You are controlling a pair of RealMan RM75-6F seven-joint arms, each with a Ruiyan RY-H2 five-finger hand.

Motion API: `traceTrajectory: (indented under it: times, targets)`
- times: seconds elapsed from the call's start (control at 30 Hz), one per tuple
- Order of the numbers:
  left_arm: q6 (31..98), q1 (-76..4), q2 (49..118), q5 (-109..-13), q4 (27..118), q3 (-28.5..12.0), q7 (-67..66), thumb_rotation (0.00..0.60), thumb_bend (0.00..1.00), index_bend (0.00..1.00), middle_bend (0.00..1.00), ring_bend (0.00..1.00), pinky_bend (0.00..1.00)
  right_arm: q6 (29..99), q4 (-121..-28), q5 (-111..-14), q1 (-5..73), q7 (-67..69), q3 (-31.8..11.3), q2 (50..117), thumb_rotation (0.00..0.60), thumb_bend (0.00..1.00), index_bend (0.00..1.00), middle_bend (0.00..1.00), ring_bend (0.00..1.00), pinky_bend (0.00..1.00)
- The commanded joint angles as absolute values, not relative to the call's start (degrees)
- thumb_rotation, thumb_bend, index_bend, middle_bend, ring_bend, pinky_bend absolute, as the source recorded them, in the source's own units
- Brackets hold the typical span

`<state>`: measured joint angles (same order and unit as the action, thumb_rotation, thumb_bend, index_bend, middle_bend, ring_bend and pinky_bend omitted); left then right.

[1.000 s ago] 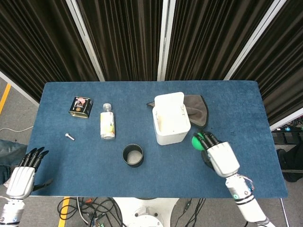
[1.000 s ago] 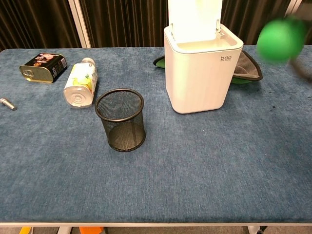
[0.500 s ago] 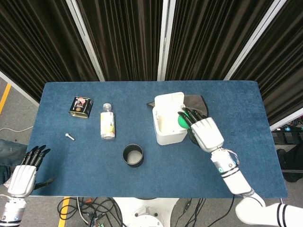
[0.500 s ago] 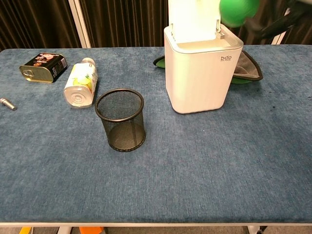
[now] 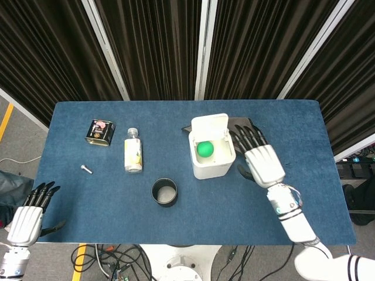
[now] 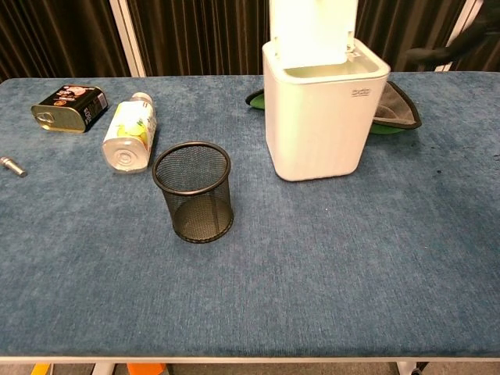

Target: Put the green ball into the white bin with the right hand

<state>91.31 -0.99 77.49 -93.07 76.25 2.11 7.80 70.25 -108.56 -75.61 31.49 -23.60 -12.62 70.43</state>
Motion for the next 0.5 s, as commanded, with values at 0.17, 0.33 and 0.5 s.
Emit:
traceTrajectory:
  times: [0.17, 0.33, 0.5]
  targets:
    - [91.5, -0.8, 77.8, -93.2, 76.8, 2.3, 7.1, 0.600, 0.06, 0.14, 0.06, 0.03, 0.15, 86.1, -105.1, -89.7, 16.3, -14.7, -0.5, 65.3, 0.600, 0.21, 0.00, 0.00, 0.00, 0.00]
    - [91.7, -0.9, 77.6, -93.4, 77.4, 2.1, 6.8, 0.600, 0.06, 0.14, 0.06, 0.03, 0.15, 89.1, -98.4, -89.2, 9.0, -10.3, 5.2, 65.8, 0.600, 0.19, 0.00, 0.00, 0.00, 0.00]
    - [92.6, -0.7, 77.6, -93.5, 77.6, 1.8, 6.7, 0.600, 0.06, 0.14, 0.06, 0.03, 0.15, 89.7, -93.0, -89.1, 5.5, -8.9, 7.0, 68.6, 0.600, 0.19, 0.00, 0.00, 0.00, 0.00]
